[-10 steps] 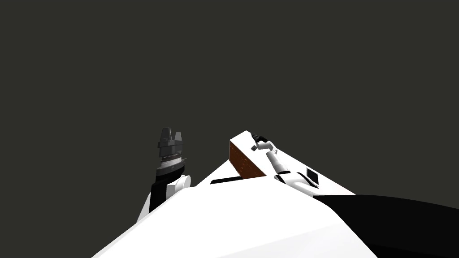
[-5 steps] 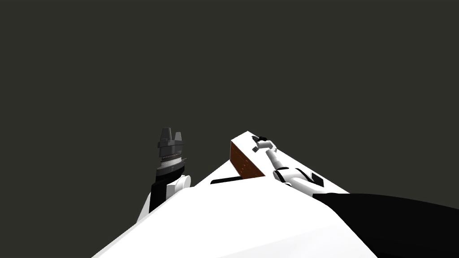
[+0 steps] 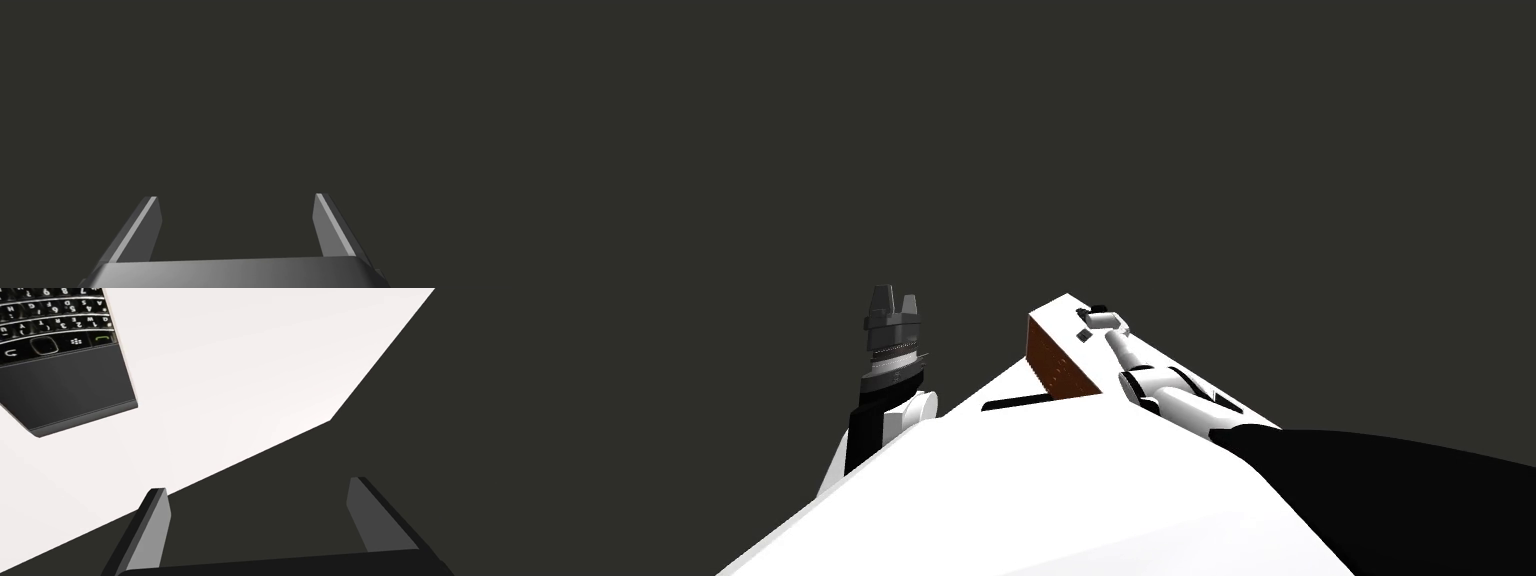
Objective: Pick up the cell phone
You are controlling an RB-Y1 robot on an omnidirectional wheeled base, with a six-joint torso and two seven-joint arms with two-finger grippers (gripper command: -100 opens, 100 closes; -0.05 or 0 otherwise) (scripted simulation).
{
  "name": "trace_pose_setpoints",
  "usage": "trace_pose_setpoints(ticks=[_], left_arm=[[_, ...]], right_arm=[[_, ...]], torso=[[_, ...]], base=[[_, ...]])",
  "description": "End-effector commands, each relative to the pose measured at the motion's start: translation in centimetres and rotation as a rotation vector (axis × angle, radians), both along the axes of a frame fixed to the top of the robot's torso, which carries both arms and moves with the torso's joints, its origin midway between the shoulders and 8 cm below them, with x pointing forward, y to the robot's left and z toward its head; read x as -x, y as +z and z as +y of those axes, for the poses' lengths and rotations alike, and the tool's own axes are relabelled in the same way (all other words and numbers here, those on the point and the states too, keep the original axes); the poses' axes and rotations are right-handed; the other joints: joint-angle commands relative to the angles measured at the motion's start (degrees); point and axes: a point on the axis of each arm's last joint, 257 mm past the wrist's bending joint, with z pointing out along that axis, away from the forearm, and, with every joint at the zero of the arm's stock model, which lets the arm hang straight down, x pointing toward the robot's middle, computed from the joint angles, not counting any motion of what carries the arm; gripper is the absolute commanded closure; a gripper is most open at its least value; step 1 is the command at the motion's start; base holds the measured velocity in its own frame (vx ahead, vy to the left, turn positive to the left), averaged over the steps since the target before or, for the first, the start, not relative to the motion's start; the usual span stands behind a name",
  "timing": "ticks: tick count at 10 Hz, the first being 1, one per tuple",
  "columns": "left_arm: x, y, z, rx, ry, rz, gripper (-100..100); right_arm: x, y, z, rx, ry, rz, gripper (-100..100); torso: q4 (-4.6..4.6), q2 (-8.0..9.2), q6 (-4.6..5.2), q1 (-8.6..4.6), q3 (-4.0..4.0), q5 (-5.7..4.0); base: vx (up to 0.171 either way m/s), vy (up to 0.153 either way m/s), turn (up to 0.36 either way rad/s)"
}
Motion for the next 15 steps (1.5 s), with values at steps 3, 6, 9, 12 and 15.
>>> trace_pose_setpoints(ticks=[3, 6, 9, 12, 15], left_arm=[[0.0, 0.0, 0.0, 0.0, 0.0, 0.0, 0], [0.0, 0.0, 0.0, 0.0, 0.0, 0.0, 0], [0.0, 0.0, 0.0, 0.0, 0.0, 0.0, 0], [0.0, 0.0, 0.0, 0.0, 0.0, 0.0, 0], [0.0, 0.0, 0.0, 0.0, 0.0, 0.0, 0]], right_arm=[[2.3, -2.4, -1.2, -0.001, -0.017, 0.143, -100], [4.1, -3.7, -1.5, -0.01, -0.028, 0.234, -100], [5.4, -4.6, -1.9, -0.017, -0.033, 0.299, -100], [7.9, -6.0, -2.3, -0.035, -0.041, 0.415, -100], [10.1, -6.9, -2.4, -0.055, -0.045, 0.51, -100]], torso=[[0.0, -0.01, 0.0, -0.01, 0.0, 0.0], [0.0, -0.01, -0.01, -0.02, -0.01, 0.0], [0.0, 0.01, -0.01, 0.02, 0.01, 0.0], [0.0, 0.0, 0.01, 0.0, 0.0, 0.0], [0.0, -0.01, 0.01, -0.02, 0.0, -0.01]], base=[[0.007, -0.019, 0.071], [0.006, -0.018, 0.053], [0.003, -0.011, 0.043], [0.006, -0.017, 0.055], [0.008, -0.02, 0.061]])
